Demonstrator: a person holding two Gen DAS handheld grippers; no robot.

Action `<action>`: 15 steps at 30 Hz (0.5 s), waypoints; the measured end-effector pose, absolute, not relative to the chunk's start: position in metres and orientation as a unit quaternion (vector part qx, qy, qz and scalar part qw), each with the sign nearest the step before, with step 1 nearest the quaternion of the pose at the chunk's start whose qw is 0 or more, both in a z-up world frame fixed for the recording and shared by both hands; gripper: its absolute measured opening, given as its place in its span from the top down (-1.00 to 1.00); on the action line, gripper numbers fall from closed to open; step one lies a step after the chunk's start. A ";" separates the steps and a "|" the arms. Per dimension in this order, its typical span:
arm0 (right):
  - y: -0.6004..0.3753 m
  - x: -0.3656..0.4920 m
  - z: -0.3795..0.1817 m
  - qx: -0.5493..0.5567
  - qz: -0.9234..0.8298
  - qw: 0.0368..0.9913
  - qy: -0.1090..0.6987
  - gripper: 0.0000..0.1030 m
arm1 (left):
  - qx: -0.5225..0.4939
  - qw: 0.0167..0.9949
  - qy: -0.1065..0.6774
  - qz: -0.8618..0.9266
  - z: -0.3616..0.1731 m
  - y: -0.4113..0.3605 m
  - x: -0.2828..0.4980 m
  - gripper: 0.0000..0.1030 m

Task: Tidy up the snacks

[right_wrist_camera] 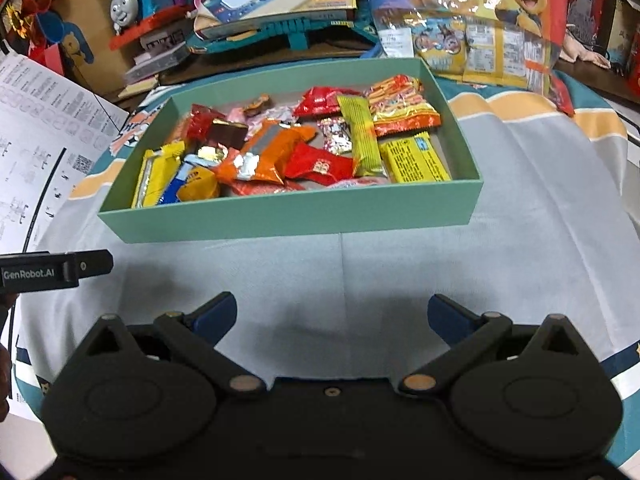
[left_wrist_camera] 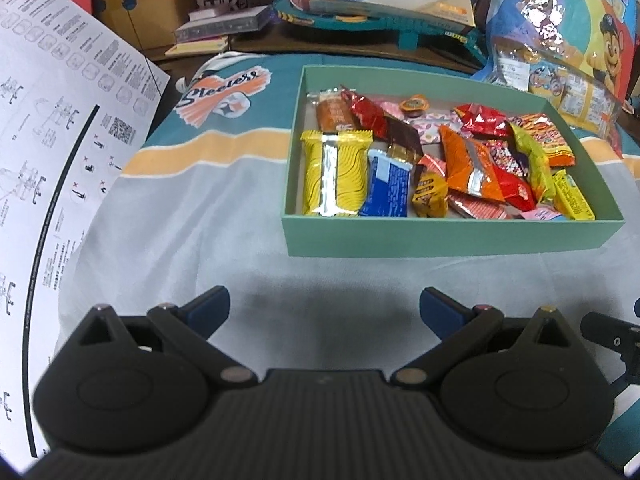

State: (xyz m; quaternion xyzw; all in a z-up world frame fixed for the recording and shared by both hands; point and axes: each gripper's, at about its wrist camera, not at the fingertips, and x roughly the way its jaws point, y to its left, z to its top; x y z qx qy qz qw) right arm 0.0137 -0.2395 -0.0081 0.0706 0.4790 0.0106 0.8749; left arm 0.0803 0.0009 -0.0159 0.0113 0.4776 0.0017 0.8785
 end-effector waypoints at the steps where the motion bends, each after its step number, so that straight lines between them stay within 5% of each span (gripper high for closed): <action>1: -0.240 0.015 -0.010 0.070 0.010 0.874 0.481 -1.00 | 0.011 0.877 0.480 0.002 -0.018 0.001 0.081 -1.00; 15: -0.240 0.033 -0.030 0.064 -0.005 0.861 0.505 -1.00 | 0.011 0.867 0.499 0.007 -0.042 0.001 0.090 -1.00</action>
